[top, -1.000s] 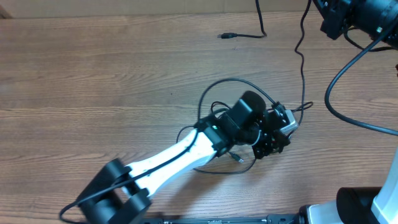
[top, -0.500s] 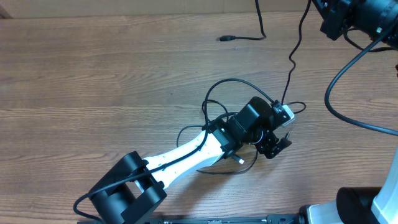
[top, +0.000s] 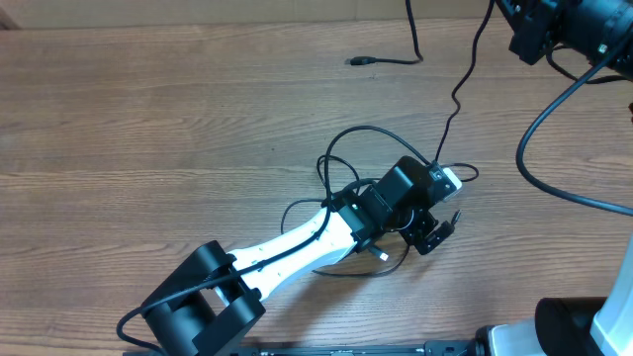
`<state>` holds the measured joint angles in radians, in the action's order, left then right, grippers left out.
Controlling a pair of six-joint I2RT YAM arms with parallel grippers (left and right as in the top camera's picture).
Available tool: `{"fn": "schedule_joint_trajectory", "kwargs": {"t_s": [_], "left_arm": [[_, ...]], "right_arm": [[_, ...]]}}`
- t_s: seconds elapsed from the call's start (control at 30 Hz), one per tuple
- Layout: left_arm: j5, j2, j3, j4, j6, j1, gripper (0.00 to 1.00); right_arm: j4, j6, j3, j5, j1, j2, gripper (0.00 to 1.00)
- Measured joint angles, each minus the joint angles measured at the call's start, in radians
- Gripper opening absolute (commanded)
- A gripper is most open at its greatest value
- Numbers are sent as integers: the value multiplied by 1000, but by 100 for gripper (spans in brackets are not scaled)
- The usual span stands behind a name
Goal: Untangle cables
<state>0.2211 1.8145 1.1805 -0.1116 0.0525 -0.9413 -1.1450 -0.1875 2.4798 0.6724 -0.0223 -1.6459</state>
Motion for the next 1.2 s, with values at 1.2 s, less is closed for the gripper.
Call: {"fn": "schedule_joint_trajectory", "kwargs": {"t_s": [1.2], "left_arm": [[-647,0,2,-444,133,51,99]], "right_arm": [[0,0,0,0,0,0,4]]}}
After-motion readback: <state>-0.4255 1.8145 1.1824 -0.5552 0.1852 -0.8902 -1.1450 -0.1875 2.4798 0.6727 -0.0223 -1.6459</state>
